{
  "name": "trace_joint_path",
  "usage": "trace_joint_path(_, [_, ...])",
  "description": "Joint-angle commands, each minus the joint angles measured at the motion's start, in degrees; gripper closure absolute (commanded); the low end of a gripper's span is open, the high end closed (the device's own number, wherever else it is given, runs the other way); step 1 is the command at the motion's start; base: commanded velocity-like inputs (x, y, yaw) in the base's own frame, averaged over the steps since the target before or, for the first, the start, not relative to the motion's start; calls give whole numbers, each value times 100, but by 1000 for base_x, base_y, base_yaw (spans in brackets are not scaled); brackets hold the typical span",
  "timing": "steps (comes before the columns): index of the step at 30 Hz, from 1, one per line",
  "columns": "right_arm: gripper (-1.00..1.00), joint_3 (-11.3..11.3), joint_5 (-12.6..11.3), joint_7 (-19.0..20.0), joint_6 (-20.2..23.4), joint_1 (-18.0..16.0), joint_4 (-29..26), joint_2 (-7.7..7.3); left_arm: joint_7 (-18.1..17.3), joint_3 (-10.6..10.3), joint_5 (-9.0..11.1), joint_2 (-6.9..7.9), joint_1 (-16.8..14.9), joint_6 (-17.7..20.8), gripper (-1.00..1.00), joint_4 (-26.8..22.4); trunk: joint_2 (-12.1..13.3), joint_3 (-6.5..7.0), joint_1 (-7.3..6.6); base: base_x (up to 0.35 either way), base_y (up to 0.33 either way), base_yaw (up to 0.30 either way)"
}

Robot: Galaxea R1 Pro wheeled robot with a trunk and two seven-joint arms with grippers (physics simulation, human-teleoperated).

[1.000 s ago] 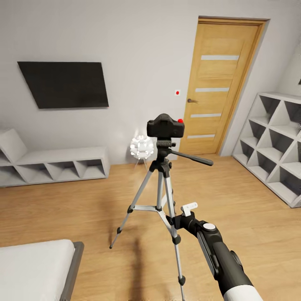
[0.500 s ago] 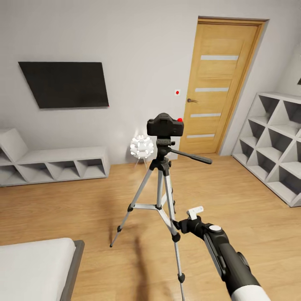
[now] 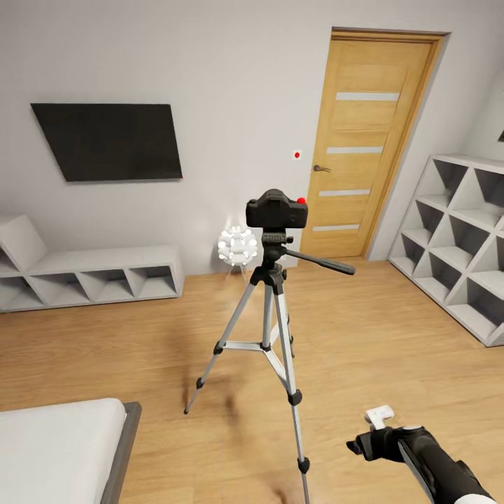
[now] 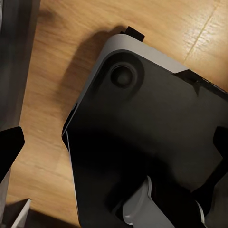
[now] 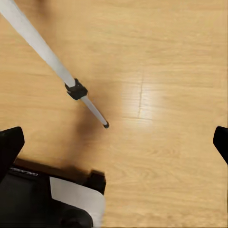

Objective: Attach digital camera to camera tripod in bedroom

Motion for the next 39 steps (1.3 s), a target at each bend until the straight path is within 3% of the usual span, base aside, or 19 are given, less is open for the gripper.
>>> trace_joint_path(1, [-100, 8, 48, 51, -58, -5, 197, -51, 23, -50, 38, -1, -5, 19, -100, -1, -12, -10, 3, 0, 0, 0])
trace_joint_path(5, [-100, 11, 55, 45, -755, -5, 1301, -249, 23, -55, 32, -4, -5, 20, -100, -3, -12, -10, 3, 0, 0, 0])
trace_joint_path(13, [-100, 16, 45, -143, -2055, -25, 3347, -332, 25, -56, 36, -25, -5, 71, -100, 0, -12, -10, 3, 0, 0, 0])
trace_joint_path(18, [-100, 16, 36, -397, -2307, 145, 3616, -321, 30, -52, 32, -25, -5, 103, -100, -5, -12, -10, 3, 0, 0, 0])
trace_joint_path(24, [-100, 15, 32, -542, -2763, 934, 3699, -270, 23, -48, -1, -34, -5, 64, -100, 0, -12, -10, 3, 0, 0, 0])
trace_joint_path(39, [-100, 14, 20, -675, -3062, 1145, 3714, -233, -107, -55, -91, -41, 60, 27, -100, 0, -12, -10, 3, 0, 0, 0])
